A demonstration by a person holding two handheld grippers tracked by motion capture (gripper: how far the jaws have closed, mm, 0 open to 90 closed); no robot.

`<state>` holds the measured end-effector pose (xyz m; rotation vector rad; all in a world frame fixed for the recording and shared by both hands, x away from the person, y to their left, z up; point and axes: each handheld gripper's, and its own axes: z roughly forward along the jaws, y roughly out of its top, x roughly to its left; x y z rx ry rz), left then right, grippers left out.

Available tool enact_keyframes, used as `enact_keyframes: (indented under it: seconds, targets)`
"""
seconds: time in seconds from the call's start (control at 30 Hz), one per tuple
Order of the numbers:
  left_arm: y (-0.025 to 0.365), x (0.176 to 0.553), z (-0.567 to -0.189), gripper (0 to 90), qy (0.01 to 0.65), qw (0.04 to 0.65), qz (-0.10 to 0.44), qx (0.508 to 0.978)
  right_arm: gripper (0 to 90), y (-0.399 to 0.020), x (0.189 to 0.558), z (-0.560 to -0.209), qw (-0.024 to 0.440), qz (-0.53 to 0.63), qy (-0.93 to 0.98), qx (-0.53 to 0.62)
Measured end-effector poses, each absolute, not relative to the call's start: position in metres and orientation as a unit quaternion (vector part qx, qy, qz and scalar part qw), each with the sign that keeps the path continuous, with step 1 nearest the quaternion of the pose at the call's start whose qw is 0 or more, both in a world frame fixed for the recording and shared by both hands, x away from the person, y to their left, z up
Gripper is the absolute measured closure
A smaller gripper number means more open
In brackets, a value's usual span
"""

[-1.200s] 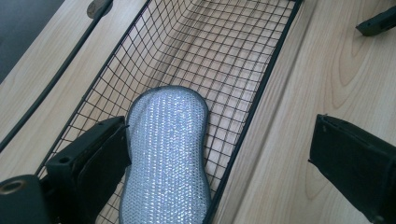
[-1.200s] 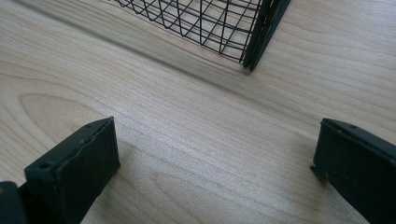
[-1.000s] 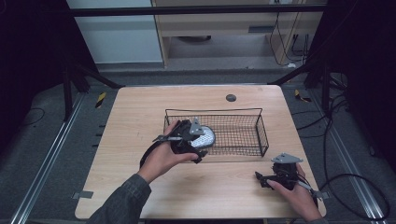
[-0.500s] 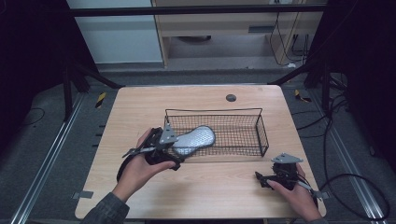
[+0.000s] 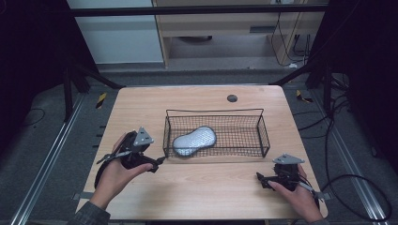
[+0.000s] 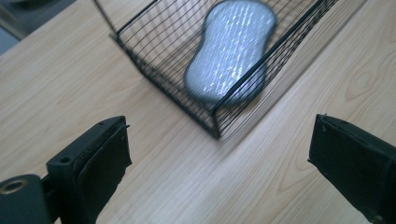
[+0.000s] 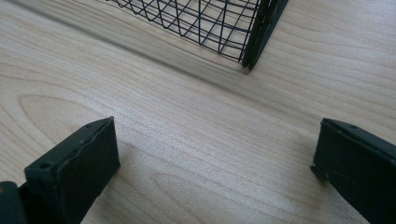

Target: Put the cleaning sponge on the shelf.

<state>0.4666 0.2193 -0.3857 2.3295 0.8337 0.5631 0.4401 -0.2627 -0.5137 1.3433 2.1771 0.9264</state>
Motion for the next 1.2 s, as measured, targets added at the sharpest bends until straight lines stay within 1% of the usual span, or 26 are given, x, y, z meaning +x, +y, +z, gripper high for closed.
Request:
enact_keyframes:
  seconds: [0.4,0.57,0.8,0.93,1.2]
  targets:
    - [0.251,0.482,-0.410,4.6,0.358,0.278,0.203,0.868,0.4,-0.263,0.440,-0.514,0.209,0.333,0.782,0.484]
    - [0.259,0.492,-0.420,4.0,0.380,0.269,0.208,0.860,0.4,-0.263,0.440,-0.514,0.209,0.333,0.782,0.484]
    - [0.269,0.510,-0.434,3.5,0.394,0.266,0.207,0.855,0.4,-0.263,0.440,-0.514,0.209,0.333,0.782,0.484]
    - [0.272,0.519,-0.446,3.9,0.407,0.254,0.202,0.854,0.4,-0.263,0.440,-0.514,0.209,0.333,0.782,0.484]
    - [0.278,0.526,-0.461,4.3,0.425,0.258,0.193,0.846,0.4,-0.263,0.440,-0.514,0.209,0.332,0.782,0.484]
